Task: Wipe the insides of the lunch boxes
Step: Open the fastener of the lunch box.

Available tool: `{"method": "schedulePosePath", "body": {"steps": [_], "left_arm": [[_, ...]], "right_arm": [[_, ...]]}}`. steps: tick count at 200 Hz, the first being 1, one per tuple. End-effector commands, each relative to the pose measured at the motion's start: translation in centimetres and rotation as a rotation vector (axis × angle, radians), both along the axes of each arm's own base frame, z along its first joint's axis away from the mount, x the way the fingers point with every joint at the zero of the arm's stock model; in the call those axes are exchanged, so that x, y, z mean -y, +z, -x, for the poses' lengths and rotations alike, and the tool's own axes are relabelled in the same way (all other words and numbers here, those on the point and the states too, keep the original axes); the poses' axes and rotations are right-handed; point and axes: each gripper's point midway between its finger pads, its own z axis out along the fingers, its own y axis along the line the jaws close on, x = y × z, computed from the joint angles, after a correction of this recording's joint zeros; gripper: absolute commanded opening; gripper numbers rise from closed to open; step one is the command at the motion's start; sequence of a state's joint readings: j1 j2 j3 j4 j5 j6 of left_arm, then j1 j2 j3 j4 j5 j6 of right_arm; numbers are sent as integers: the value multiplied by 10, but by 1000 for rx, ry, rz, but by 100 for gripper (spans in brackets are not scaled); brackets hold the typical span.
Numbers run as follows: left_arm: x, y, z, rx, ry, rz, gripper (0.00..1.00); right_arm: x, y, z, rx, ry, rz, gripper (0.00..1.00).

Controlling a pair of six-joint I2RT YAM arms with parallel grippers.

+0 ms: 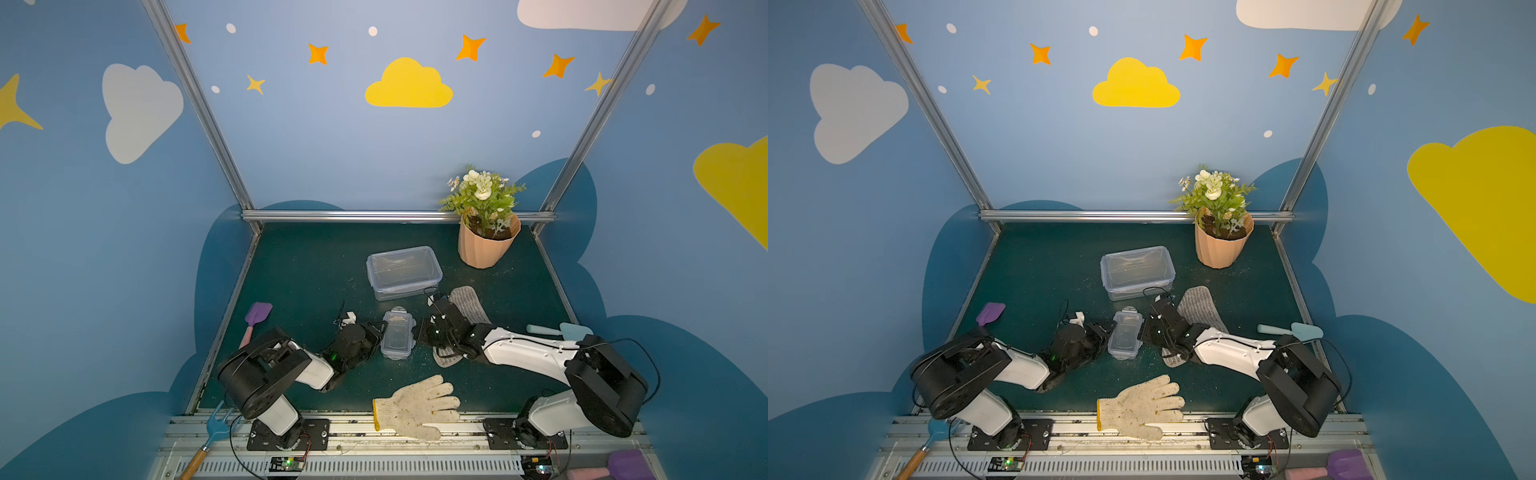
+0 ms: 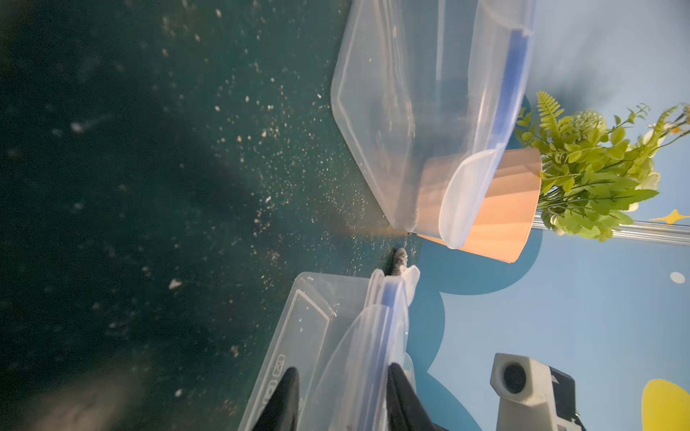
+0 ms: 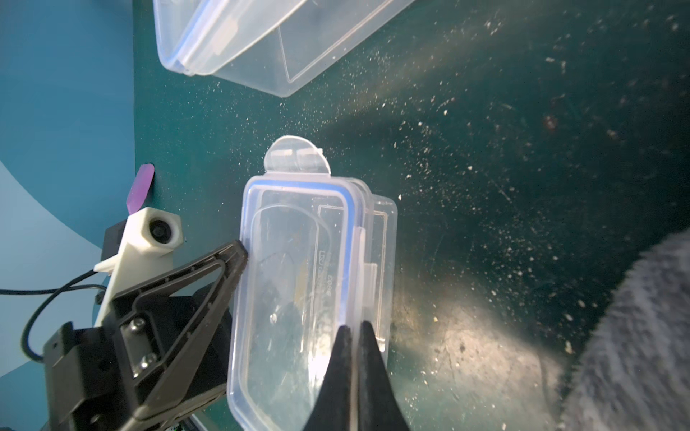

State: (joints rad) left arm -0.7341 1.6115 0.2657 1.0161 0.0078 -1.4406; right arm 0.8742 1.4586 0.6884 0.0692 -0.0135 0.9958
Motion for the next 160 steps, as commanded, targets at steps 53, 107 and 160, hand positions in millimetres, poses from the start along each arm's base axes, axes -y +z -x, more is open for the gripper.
{"method": "schedulePosePath", "body": {"steps": [53,107,160], "left_arm": [[16,-6,5,-49,-51,13,23],[15,-12,8,-79,-66,-45,10],[10,-17,13,-94,-92,-120,4]], "right_arm": [[-2,-16,23,-70,66,53,0],[-1,-17,23,-68,67,65,0],[1,-18,23,-65,66,76,0]]}}
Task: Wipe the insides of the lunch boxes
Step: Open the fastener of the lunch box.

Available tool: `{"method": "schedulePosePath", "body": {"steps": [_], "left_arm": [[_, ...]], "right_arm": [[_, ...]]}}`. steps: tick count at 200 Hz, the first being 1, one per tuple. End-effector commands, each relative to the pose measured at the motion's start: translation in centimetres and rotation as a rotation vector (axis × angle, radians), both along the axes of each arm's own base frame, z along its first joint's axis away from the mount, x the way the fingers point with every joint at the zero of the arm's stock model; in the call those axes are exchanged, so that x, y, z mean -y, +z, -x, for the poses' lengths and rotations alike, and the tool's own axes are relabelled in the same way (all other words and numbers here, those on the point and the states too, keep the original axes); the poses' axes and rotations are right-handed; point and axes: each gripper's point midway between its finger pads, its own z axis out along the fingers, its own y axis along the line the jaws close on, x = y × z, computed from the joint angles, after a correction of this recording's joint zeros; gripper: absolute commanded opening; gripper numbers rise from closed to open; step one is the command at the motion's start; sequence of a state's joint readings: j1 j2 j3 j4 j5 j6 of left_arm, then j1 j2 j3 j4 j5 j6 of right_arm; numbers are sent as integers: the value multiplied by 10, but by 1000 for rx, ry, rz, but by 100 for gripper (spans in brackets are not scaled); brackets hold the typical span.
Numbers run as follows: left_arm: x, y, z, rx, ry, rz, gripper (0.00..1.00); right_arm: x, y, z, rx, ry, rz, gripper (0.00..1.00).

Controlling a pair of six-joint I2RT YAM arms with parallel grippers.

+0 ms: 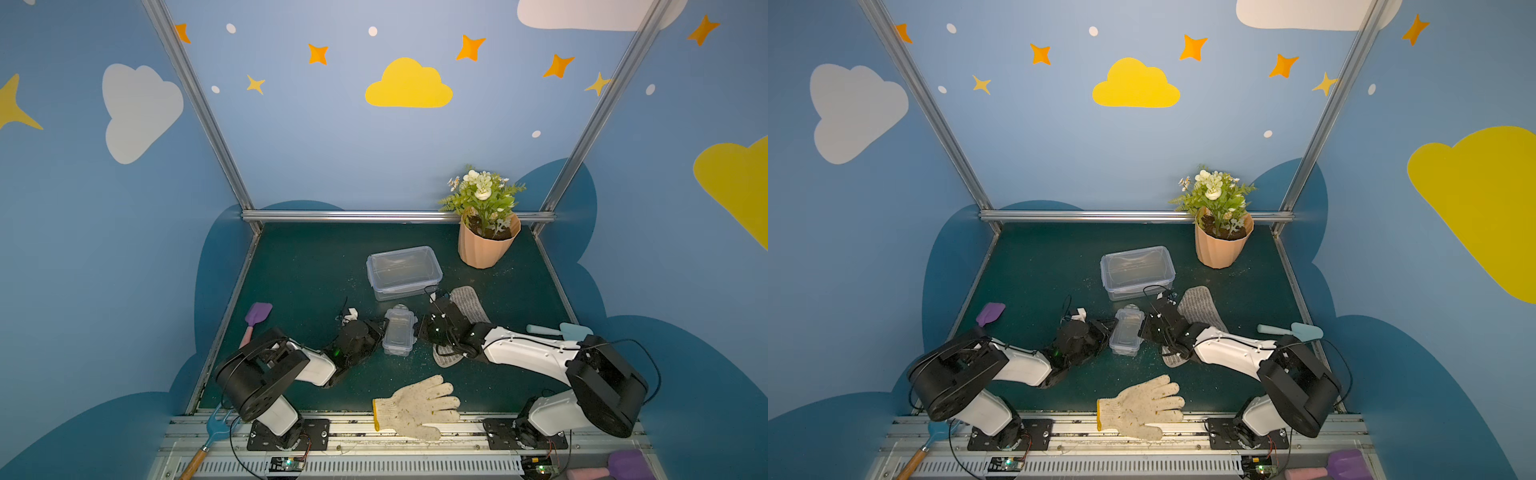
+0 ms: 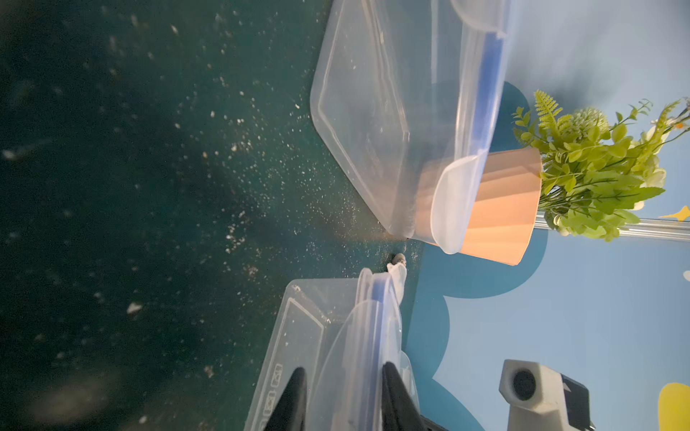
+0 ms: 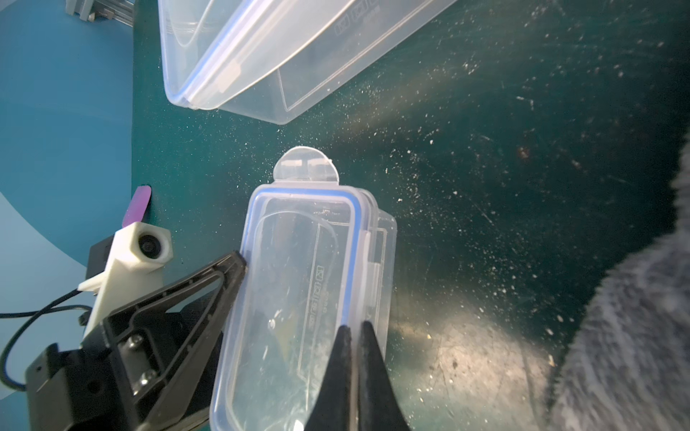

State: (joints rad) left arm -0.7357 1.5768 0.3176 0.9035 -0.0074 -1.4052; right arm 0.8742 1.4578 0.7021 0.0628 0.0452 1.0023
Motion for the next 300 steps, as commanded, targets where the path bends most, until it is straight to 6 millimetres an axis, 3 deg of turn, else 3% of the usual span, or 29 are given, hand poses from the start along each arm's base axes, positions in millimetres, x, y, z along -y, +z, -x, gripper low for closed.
{"method": "schedulePosePath", "body": {"steps": [1,140,229,300], "left_arm": [[7,-22,20,-101,-88,-75,4],[3,-32,29,-103,-195,-263,3],[-10,-62,43,-274,-258,-362,3],[-20,-75,45,-347,-272,-396,3]], "right_arm": [[-3,-22,33,-100,111,59,0],[-3,-25,40,-93,145,119,0],[-3,-20,40,-75,152,149,0],[1,-17,42,-62,159,197,0]]}}
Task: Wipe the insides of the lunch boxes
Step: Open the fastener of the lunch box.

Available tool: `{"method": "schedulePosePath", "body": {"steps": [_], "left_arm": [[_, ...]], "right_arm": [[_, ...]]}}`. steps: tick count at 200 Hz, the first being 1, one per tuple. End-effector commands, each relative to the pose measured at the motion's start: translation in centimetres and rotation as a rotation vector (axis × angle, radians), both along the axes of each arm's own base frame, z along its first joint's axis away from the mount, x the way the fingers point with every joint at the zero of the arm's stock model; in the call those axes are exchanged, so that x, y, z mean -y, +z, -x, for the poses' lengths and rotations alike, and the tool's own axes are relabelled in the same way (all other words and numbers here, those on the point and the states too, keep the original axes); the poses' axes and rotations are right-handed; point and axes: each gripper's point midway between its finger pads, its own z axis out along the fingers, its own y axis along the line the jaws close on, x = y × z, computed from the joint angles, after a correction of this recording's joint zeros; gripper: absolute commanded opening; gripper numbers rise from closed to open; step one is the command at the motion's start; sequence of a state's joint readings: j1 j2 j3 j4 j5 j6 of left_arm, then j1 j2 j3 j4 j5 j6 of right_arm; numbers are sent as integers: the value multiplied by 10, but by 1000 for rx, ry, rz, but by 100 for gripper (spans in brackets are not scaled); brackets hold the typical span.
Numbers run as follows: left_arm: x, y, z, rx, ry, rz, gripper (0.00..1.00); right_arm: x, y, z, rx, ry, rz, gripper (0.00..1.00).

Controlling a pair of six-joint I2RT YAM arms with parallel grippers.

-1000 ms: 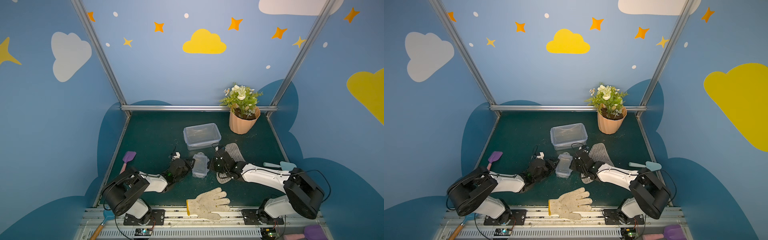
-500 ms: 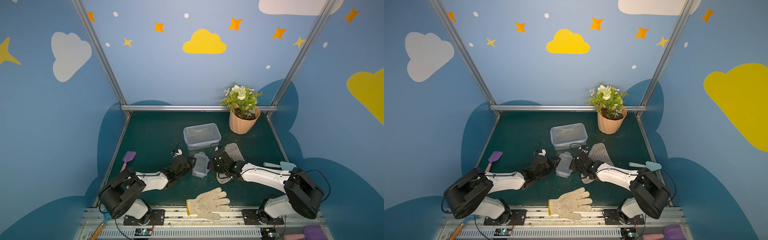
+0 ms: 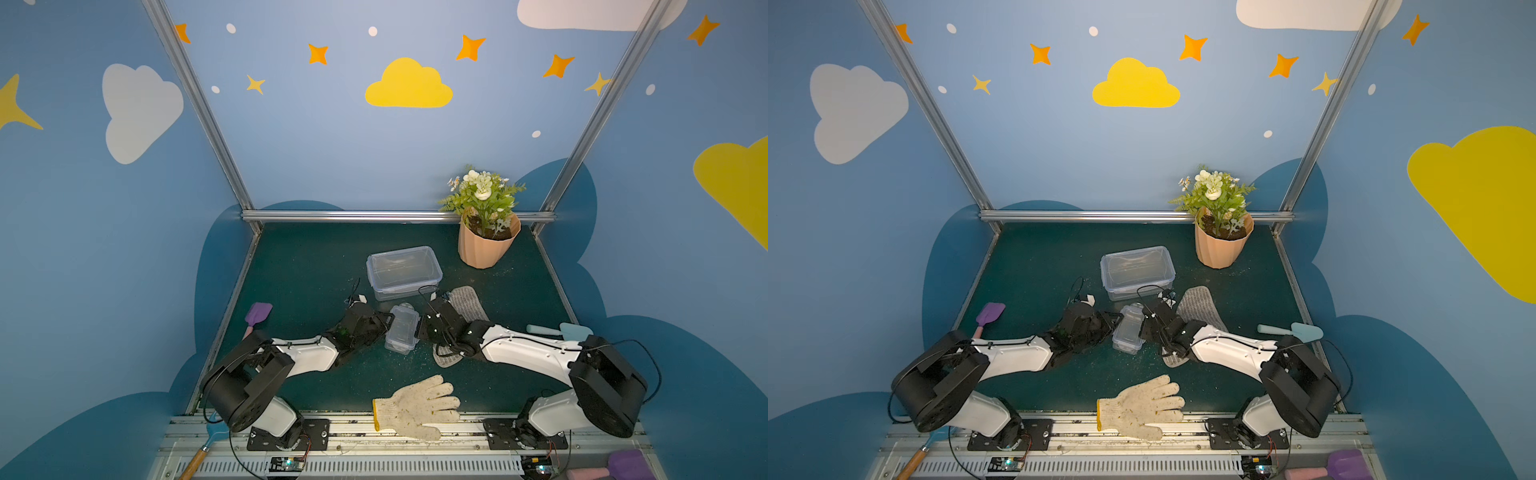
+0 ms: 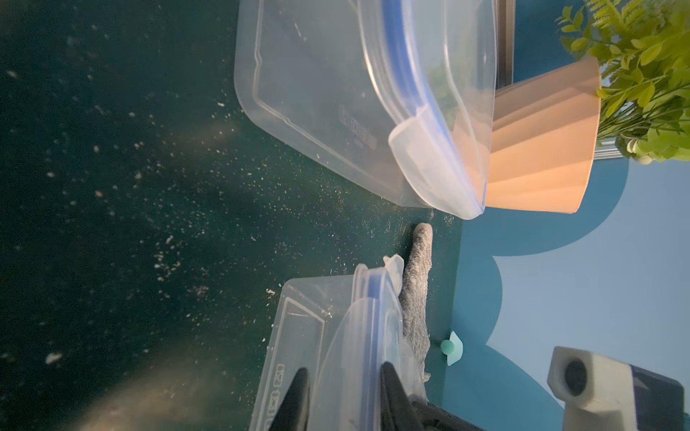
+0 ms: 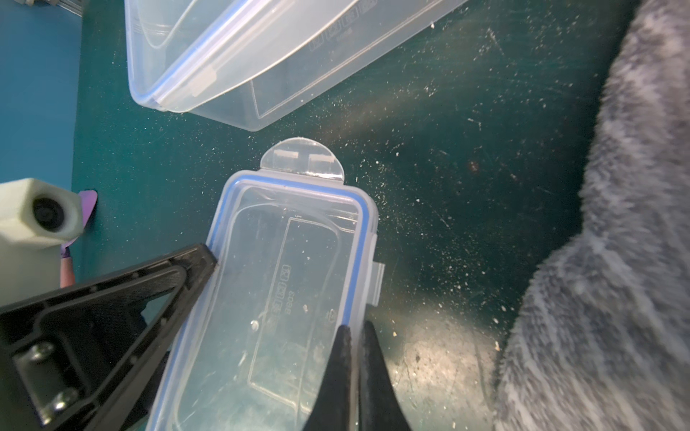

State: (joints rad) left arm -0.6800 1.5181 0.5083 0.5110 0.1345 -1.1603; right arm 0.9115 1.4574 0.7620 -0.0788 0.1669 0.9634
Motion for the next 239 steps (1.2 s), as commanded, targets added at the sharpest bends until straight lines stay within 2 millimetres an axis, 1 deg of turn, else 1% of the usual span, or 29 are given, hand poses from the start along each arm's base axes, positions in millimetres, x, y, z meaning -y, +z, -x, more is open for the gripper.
{"method": "schedulePosePath", "body": {"steps": [1,20,68,94,199,239], "left_arm": [[-33,-84,56,-322,-55,-231,3],[-34,-86,58,-337,-69,-256,3],[-48,-96,67,-390,-66,-344,3],[-51,-98,69,-406,-68,-369,3],[-79,-98,75,-418,-53,-536,3],[-85,-99,79,-427,-60,-581,4]], "right_arm": [[-9,-19,43,-112,169,64,0],[-8,-18,42,-108,169,73,0],[-7,-19,43,-106,171,94,0],[-7,-18,43,-103,171,98,0],[-5,-17,45,-92,173,126,0],[-3,-17,45,-89,169,133,0]]}}
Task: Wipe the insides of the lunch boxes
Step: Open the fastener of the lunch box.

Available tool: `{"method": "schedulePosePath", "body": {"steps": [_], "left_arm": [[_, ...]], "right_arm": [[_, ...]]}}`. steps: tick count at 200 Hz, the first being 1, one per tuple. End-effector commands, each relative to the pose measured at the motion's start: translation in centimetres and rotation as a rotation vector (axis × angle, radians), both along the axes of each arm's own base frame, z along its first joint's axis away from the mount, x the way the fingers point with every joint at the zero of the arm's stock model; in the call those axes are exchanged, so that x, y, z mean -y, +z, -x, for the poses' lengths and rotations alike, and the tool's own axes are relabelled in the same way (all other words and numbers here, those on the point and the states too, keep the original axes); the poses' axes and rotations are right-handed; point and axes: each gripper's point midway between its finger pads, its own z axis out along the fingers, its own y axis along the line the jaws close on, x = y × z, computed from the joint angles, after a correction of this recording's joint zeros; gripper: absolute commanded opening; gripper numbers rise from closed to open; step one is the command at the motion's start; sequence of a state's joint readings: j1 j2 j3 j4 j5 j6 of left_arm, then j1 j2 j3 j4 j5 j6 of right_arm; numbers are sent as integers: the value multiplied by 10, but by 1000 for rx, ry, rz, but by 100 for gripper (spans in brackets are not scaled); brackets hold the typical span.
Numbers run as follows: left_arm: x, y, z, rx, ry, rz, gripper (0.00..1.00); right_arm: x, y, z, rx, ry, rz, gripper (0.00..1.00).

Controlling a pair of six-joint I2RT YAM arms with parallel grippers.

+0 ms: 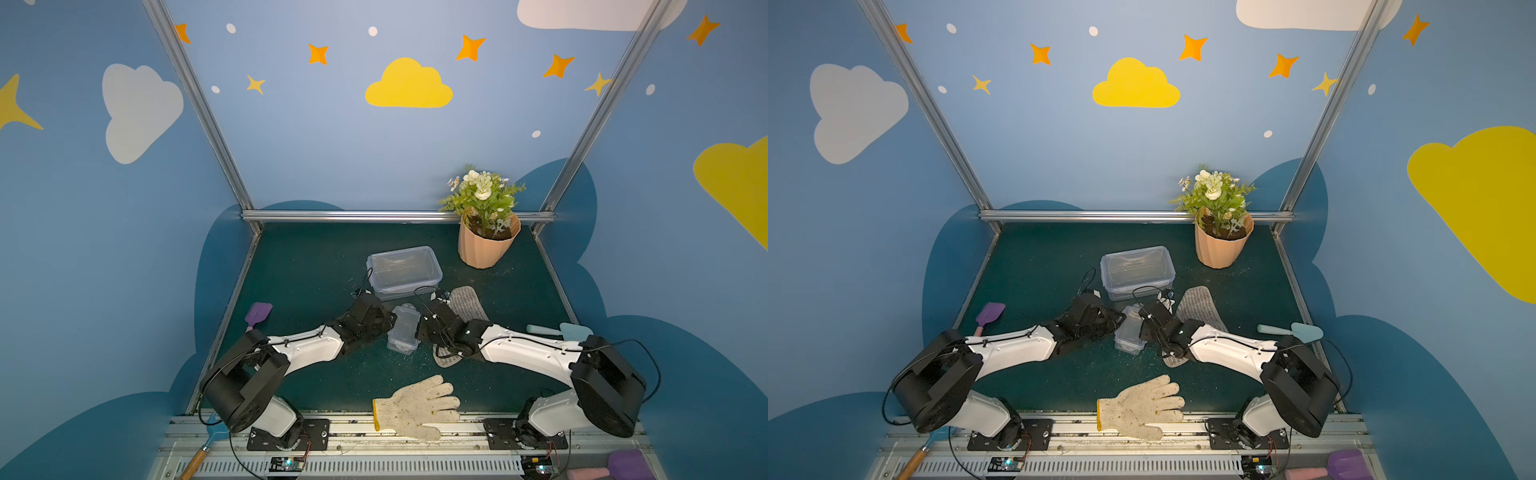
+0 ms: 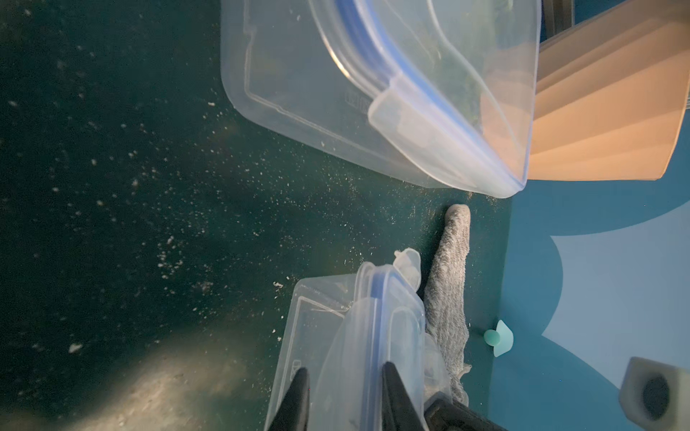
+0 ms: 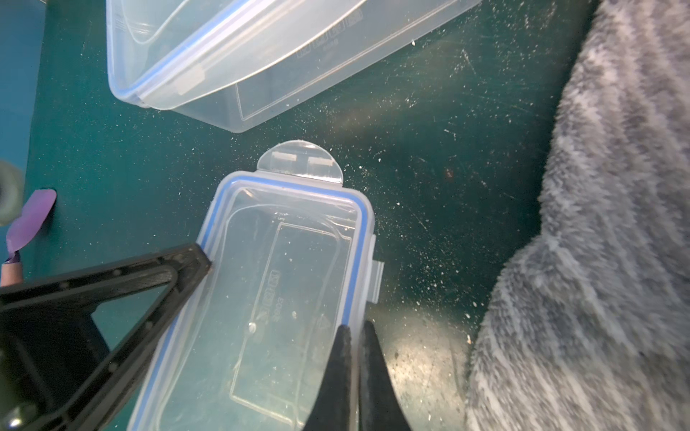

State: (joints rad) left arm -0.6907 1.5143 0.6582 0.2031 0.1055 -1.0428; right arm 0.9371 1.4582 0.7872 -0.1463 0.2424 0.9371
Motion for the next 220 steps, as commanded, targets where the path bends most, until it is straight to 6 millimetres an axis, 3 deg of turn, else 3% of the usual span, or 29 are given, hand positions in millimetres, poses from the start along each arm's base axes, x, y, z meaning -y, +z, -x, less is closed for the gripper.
{"method": "schedulePosePath", "body": {"steps": [1,113,220], "left_arm": [[-85,-99,80,-370,22,-418,4],[-96,-102,91,-410,-18,-521,3],[-116,-113,118,-476,-74,-628,3]], "right_arm": [[-9,-18,44,-126,166,53,0],[-12,-13,45,-116,177,65,0],[-10,-7,44,-91,181,83,0]]}}
